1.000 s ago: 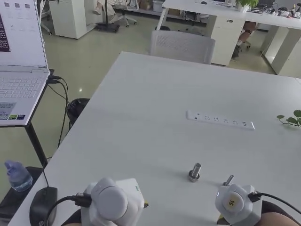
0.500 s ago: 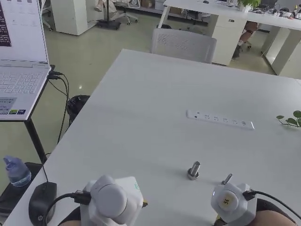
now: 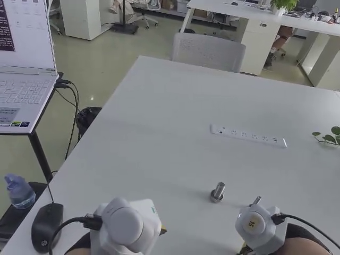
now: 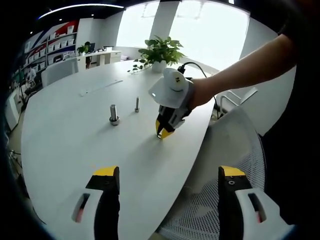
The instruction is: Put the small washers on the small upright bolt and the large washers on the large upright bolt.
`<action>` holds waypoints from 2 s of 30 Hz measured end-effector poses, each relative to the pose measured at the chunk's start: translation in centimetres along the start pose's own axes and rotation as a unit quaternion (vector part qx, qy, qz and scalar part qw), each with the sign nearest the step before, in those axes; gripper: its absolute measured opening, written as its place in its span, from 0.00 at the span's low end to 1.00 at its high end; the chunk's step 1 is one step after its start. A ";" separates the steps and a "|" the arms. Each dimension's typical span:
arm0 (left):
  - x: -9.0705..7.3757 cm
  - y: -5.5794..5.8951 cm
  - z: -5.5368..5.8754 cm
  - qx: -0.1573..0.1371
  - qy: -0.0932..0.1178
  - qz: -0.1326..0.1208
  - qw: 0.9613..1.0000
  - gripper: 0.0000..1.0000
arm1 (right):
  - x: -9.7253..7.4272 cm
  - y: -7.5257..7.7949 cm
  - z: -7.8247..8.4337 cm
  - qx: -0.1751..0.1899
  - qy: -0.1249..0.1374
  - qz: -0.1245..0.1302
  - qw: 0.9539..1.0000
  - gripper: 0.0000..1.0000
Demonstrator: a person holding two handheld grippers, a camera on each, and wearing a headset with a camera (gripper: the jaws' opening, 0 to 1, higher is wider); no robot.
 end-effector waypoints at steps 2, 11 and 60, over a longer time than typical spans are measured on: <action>0.2 0.1 -0.1 -0.003 0.001 -0.001 1.000 0.81 | 0.0 0.0 0.0 -0.005 0.001 -0.002 1.000 0.12; 1.4 0.7 -0.7 -0.010 0.007 -0.013 1.000 0.81 | -1.1 1.0 1.1 -0.004 0.011 -0.009 1.000 0.12; 4.3 0.8 -2.3 -0.068 0.019 -0.105 0.992 0.82 | -6.6 14.6 1.7 -0.030 0.051 0.014 0.998 0.12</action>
Point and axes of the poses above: the centre of the closed fingertips' face, and the gripper's own axes: x roughly forward along the fingers, y roughly to its right, z roughly out of its underside, the point moved 6 cm from there along -x, roughly backward along the fingers, and after that the axes turned 8 degrees about -x, right-handed, at the moved point
